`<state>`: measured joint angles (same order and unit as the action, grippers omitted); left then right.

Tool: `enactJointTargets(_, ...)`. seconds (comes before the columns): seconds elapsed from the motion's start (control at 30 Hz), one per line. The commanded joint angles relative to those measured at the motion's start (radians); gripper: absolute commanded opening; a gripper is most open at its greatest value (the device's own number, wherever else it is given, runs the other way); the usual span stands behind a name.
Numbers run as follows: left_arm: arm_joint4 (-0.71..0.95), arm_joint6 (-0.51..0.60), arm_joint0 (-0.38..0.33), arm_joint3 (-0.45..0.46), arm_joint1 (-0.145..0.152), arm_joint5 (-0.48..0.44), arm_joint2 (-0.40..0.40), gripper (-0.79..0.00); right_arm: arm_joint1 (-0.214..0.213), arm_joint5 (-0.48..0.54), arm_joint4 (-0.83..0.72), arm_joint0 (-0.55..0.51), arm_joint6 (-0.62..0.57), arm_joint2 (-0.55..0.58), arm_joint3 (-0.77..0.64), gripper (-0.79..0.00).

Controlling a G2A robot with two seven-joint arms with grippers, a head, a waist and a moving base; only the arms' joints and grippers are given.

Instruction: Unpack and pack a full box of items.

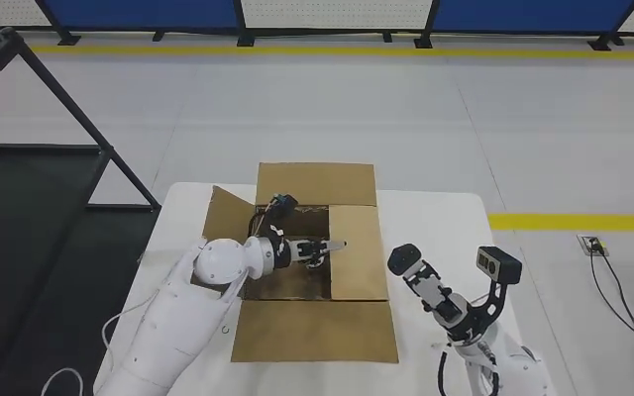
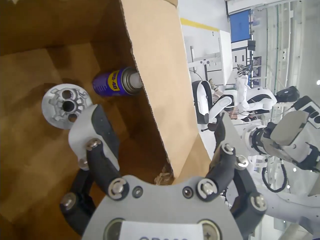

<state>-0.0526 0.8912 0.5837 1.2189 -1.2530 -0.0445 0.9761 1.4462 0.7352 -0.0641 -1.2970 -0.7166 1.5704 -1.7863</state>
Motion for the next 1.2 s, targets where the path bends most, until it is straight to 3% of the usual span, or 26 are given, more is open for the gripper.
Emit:
enactJointTargets(0.0, 0.036, -0.005, -0.016, -0.037, -0.010, -0.026, -0.018, 0.000, -0.003, 0.009, 0.001, -0.011, 0.007, 0.000, -0.004, 0.000)
enactJointTargets(0.27, 0.130, -0.053, -0.061, -0.124, -0.046, -0.127, -0.061, 0.000, -0.017, 0.030, 0.027, -0.038, 0.009, -0.019, -0.018, 0.000)
enactJointTargets(0.47, 0.152, -0.060, -0.057, -0.104, -0.045, -0.173, -0.037, 0.000, -0.027, 0.018, 0.053, -0.033, 0.011, -0.043, -0.019, 0.000)
enactJointTargets(0.83, 0.135, -0.060, -0.031, 0.088, -0.039, -0.137, -0.014, 0.000, -0.049, 0.008, 0.088, -0.008, -0.056, -0.096, -0.029, 0.000)
enactJointTargets(1.17, 0.150, -0.090, -0.139, 0.041, -0.084, -0.101, -0.111, 0.000, -0.070, 0.001, 0.156, -0.051, -0.102, -0.132, -0.094, 0.000)
